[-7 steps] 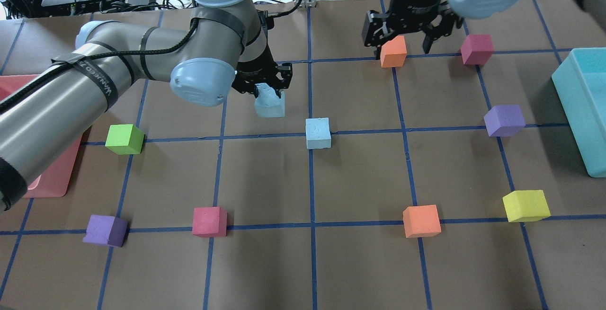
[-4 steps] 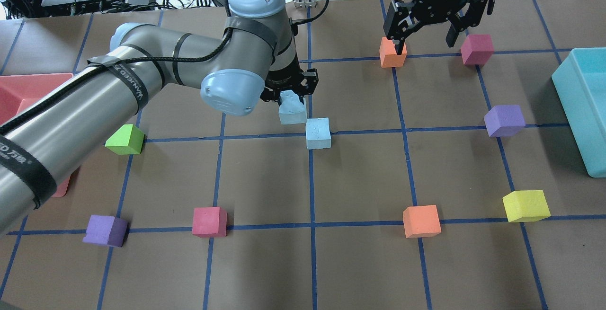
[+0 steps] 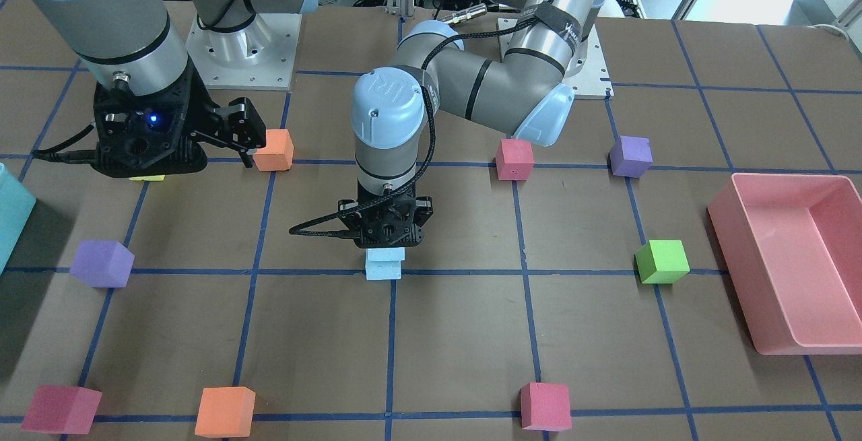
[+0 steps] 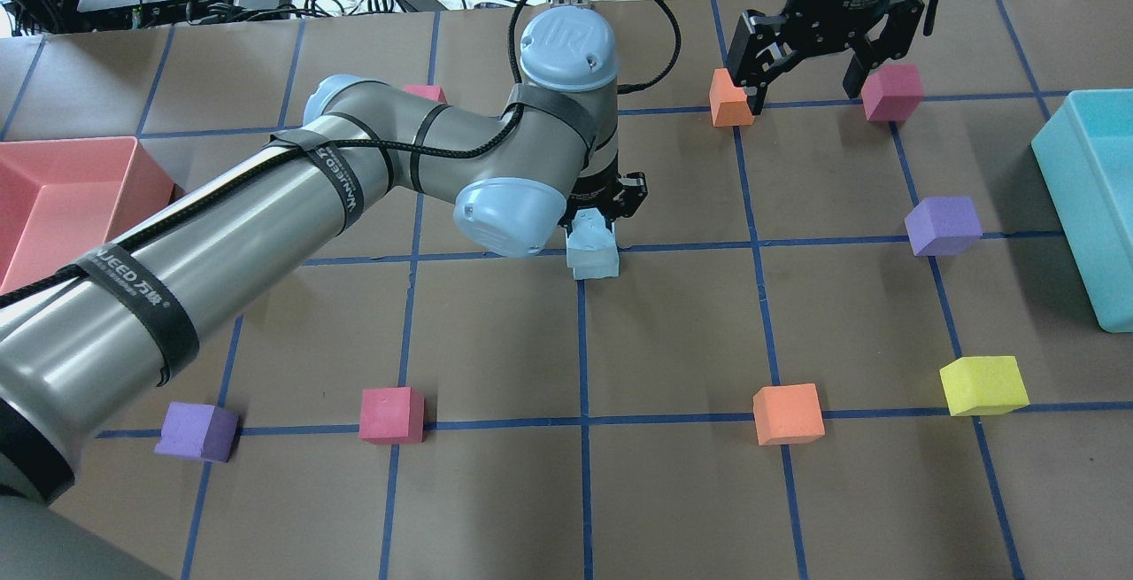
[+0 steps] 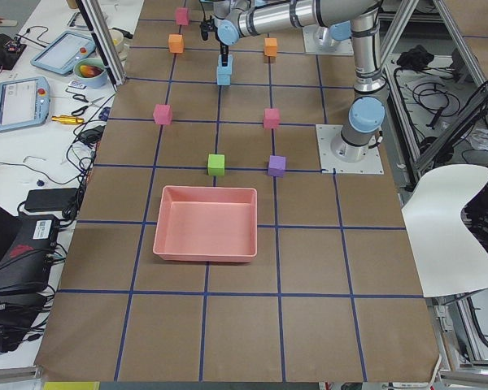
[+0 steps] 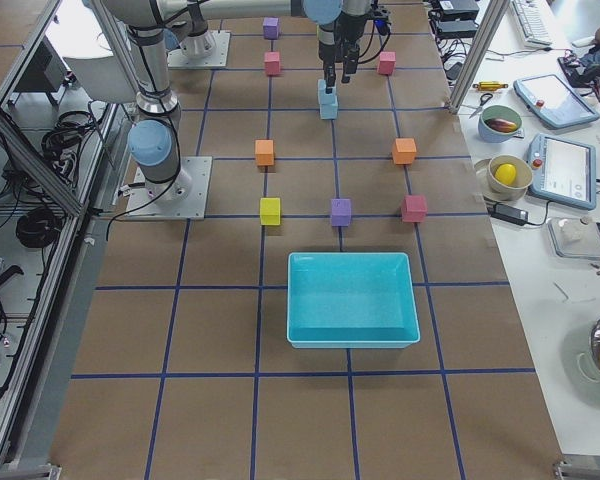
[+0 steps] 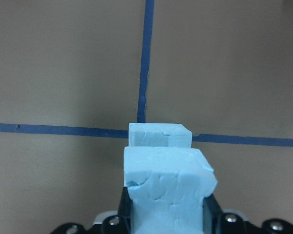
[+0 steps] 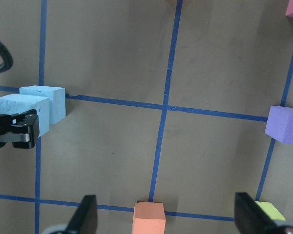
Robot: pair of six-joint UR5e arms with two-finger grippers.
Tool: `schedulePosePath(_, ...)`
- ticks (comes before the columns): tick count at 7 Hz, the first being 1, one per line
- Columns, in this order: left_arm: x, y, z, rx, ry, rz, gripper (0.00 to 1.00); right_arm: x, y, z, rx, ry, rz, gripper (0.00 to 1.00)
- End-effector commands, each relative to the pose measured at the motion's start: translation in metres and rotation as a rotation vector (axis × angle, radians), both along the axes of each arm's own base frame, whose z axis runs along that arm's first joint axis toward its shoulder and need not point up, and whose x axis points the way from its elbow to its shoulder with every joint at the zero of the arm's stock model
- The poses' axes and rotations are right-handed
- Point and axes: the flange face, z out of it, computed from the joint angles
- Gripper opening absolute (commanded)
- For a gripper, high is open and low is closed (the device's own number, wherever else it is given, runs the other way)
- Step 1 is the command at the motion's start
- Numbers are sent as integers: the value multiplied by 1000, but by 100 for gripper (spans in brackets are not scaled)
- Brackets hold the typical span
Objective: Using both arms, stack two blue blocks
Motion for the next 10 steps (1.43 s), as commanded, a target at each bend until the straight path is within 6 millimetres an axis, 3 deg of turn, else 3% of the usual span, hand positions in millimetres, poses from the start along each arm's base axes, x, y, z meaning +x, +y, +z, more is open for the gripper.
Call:
schedulePosePath(1,-4,-11,-6,-52,14,-10,0,0,7,1,-46,4,-7,100)
schedulePosePath(7,-3,-9,6,-59,17,-10,0,1,6,4,-55,-4,-7,100)
schedulePosePath(10,-6,-13,-2,-60,26,-13,0,1,8,13,-71,-17,-8,100)
